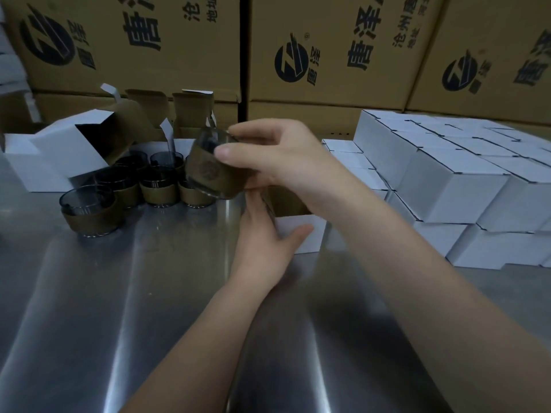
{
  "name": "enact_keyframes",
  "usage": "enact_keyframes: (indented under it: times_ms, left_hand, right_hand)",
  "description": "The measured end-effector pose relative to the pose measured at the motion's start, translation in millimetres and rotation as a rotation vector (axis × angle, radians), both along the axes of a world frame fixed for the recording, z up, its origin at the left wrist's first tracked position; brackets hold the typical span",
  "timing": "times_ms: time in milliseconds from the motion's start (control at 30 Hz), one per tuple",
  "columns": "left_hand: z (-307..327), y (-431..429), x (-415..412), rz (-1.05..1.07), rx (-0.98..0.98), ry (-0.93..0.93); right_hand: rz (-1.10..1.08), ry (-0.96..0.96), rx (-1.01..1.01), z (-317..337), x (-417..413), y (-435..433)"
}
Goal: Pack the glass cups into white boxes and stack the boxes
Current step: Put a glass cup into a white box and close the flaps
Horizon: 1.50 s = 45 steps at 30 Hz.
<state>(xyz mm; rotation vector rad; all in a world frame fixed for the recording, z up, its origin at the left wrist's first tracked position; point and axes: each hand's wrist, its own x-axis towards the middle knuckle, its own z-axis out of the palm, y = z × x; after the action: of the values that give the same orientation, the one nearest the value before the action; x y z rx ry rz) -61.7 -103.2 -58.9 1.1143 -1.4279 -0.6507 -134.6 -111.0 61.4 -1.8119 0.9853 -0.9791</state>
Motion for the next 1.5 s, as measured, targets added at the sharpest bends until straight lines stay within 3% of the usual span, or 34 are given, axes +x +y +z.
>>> enact_keyframes:
  times_ms: [233, 467, 800, 1500]
  left_hand:
    - [-3.0, -1.4, 0.6, -0.001, 0.014, -0.051]
    - [-8.8, -6.9, 1.7, -0.015, 0.009, -0.023]
    - [-9.3, -6.3, 2.8, -0.042, -0.029, -0.028]
    - [-10.3, -4.7, 4.2, -0.036, -0.039, -0.027]
  right_hand:
    - [0.025, -0.070, 0.045, 4.3, -39.8, -13.5]
    - [-0.009, 0.167, -0.094, 15.2, -64.9, -19.3]
    - [-0.012, 0.238, -0.139, 19.2, -82.4, -23.2]
    - [-0.051, 0.731, -0.334, 10.3, -71.8, -23.3]
